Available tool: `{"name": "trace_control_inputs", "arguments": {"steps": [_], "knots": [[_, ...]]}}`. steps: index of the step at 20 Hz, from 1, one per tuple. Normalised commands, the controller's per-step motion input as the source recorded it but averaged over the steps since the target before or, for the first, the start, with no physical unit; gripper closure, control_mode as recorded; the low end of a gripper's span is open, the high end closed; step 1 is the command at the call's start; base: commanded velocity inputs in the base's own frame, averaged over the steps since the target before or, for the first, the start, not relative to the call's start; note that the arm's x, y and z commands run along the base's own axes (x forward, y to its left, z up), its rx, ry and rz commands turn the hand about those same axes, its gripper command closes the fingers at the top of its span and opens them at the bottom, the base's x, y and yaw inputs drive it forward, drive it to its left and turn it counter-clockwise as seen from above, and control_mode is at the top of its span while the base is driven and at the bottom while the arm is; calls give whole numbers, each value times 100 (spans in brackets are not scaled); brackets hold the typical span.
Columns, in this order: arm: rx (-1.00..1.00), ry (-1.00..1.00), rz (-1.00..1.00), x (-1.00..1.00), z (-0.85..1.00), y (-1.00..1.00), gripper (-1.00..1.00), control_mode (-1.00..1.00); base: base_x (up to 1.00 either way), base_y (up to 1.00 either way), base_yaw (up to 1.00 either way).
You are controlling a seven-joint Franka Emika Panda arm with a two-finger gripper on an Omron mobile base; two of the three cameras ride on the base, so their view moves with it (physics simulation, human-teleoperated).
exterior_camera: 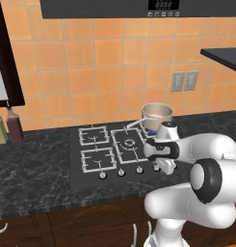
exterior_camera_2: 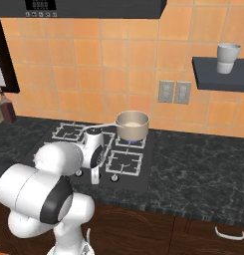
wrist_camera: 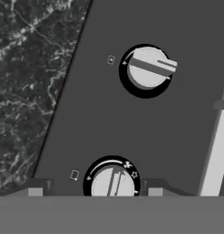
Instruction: Turn off the rear right burner of the stove.
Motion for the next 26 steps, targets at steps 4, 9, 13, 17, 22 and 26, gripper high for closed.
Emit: {"name": "trace_control_inputs", "arguments": {"steps": [4, 9, 13, 17, 22, 26], "knots": [[0, 0, 0, 31, -5, 0, -100, -100, 0, 0, 0], [0, 0, 0, 4, -7, 0, -100, -100, 0, 0, 0], [0, 0, 0, 0, 0, 0, -100, -100, 0, 0, 0], [0, 0, 0, -29, -7, 0, 100, -100, 0, 0, 0], [0, 0, 0, 0, 0, 0, 100, -100, 0, 0, 0], [0, 0, -1, 3, 0, 0, 100, -100, 0, 0, 0]]}}
